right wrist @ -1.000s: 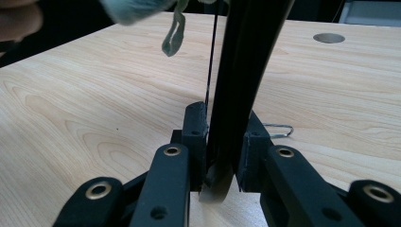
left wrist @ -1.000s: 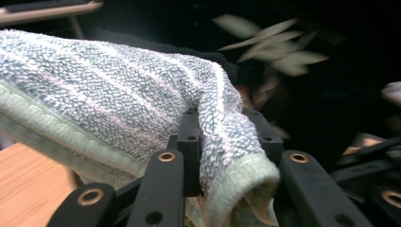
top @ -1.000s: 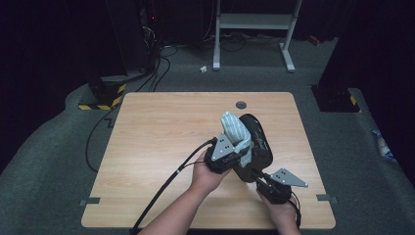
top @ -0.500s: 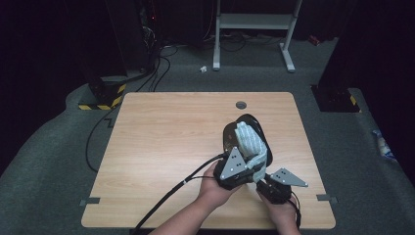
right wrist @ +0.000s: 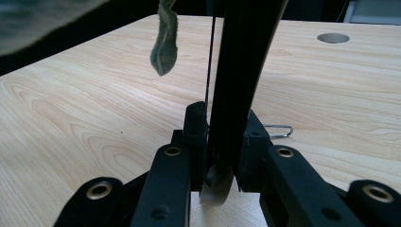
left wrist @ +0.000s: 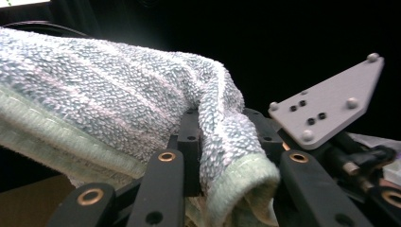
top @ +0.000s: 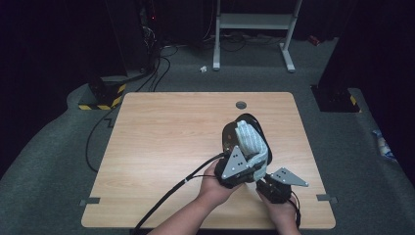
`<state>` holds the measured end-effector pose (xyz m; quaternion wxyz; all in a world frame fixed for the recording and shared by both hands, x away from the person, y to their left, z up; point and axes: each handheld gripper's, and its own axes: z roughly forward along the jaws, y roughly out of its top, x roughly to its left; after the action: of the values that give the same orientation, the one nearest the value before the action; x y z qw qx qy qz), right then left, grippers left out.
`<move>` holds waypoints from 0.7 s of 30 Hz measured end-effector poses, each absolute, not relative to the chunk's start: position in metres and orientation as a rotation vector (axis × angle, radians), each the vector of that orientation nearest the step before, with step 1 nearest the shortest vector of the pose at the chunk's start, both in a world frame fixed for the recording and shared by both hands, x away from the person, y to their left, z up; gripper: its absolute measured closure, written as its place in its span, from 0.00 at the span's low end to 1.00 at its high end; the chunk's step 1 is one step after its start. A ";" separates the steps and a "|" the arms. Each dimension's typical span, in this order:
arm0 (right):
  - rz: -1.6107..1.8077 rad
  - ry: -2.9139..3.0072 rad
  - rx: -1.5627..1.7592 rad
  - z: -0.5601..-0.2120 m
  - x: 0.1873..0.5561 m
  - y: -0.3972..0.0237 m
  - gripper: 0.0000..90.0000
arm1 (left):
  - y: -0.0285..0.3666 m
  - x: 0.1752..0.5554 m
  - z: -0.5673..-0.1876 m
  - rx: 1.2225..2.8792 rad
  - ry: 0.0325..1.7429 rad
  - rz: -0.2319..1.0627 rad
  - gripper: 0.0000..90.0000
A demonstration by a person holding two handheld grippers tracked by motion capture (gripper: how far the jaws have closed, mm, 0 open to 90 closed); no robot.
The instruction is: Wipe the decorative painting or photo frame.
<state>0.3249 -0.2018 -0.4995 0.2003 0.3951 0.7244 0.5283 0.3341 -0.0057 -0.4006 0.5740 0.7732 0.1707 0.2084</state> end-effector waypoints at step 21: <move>1.469 2.030 1.101 -0.501 0.325 -0.203 0.86 | 0.039 0.398 -0.433 1.879 0.662 0.569 0.79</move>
<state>0.3253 -0.2025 -0.5010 0.2007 0.3942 0.7265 0.5259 0.3976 0.0393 -0.4332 0.5098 0.7801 0.2751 0.2363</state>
